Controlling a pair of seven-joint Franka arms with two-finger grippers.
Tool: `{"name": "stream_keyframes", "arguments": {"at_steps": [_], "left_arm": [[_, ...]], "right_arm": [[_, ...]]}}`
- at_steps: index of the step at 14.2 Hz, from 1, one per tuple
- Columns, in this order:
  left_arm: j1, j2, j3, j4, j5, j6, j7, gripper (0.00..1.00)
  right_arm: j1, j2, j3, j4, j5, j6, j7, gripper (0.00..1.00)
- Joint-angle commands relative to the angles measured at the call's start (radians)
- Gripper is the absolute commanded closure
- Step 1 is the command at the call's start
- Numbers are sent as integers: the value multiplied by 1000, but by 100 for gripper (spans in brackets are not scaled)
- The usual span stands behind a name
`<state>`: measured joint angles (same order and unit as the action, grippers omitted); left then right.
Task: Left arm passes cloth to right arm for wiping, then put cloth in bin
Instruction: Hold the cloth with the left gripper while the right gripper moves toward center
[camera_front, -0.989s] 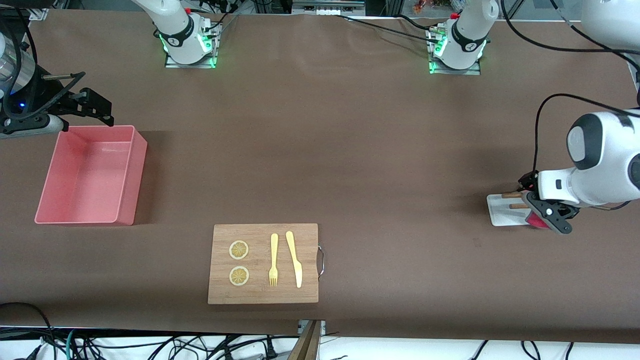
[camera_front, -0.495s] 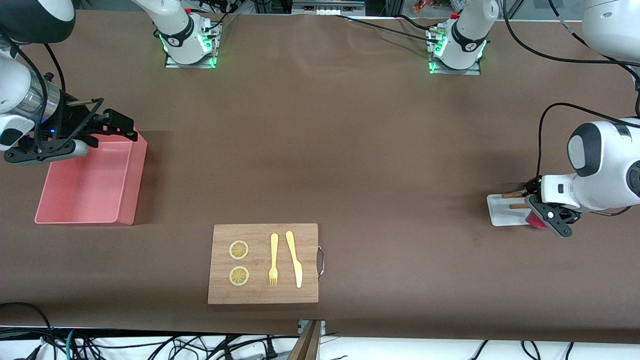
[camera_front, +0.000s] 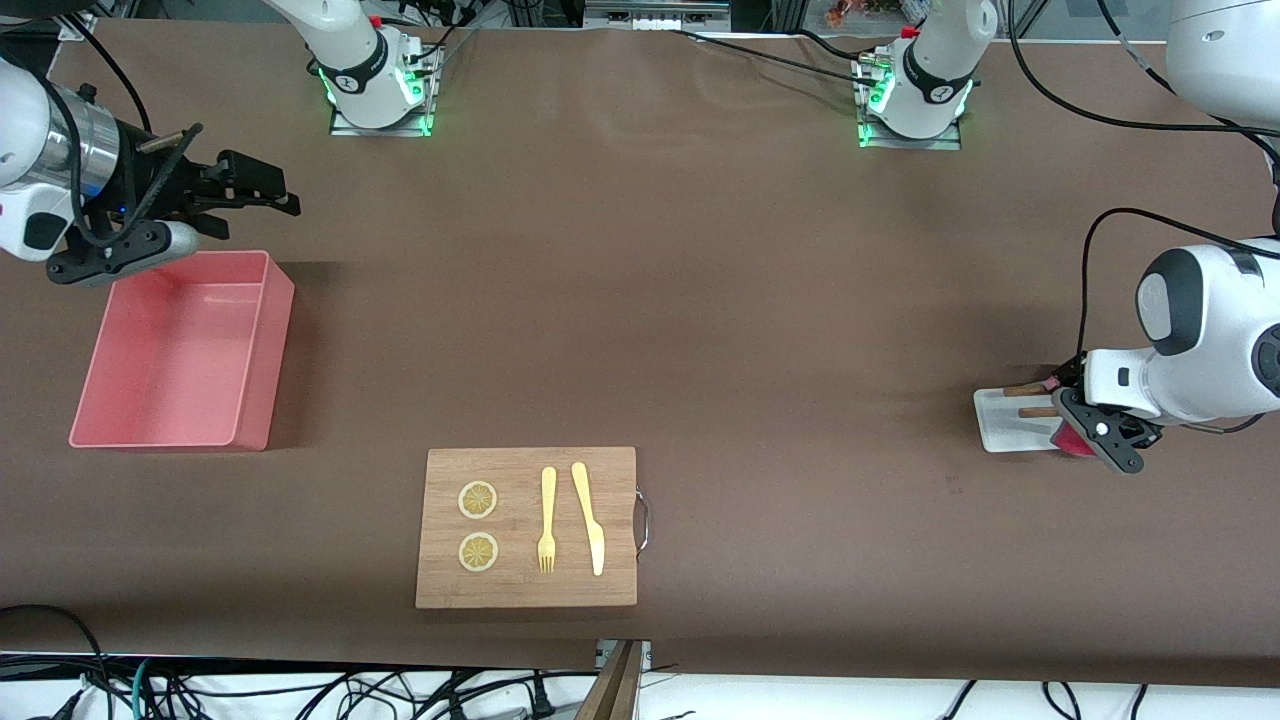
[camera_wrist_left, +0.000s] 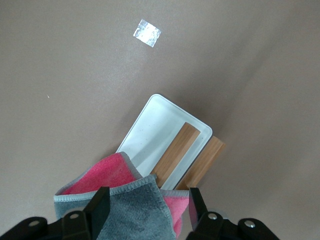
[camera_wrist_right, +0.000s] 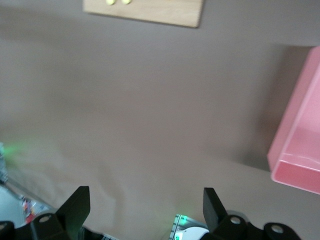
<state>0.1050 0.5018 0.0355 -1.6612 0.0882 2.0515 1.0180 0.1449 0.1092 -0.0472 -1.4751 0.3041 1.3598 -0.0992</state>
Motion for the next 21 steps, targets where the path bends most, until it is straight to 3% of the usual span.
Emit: {"name": "stream_keyframes", "arguments": {"at_steps": [1, 5, 6, 7, 11, 15, 18, 21], "left_arm": [[5, 12, -3, -2, 21, 19, 25, 35], [7, 9, -5, 0, 21, 19, 25, 58], [7, 9, -3, 1, 21, 19, 25, 68], [5, 8, -5, 3, 21, 18, 25, 70], [5, 4, -5, 9, 19, 10, 25, 71], [5, -5, -5, 12, 18, 3, 27, 71], [7, -12, -5, 12, 18, -1, 33, 71], [5, -12, -5, 11, 7, -2, 37, 71]], "right_arm": [[-31, -5, -11, 7, 92, -45, -107, 0], [-31, -5, 29, -19, 69, 53, -434, 0], [-34, -5, 30, -51, 70, 88, -539, 0], [-34, -11, 32, -92, 75, 129, -633, 0], [-57, 16, 35, -181, 162, 211, -887, 0], [-73, 118, 36, -201, 254, 216, -1086, 0], [-110, 216, 36, -212, 421, 240, -1326, 0], [-113, 279, 49, -225, 509, 303, -1544, 0]]}}
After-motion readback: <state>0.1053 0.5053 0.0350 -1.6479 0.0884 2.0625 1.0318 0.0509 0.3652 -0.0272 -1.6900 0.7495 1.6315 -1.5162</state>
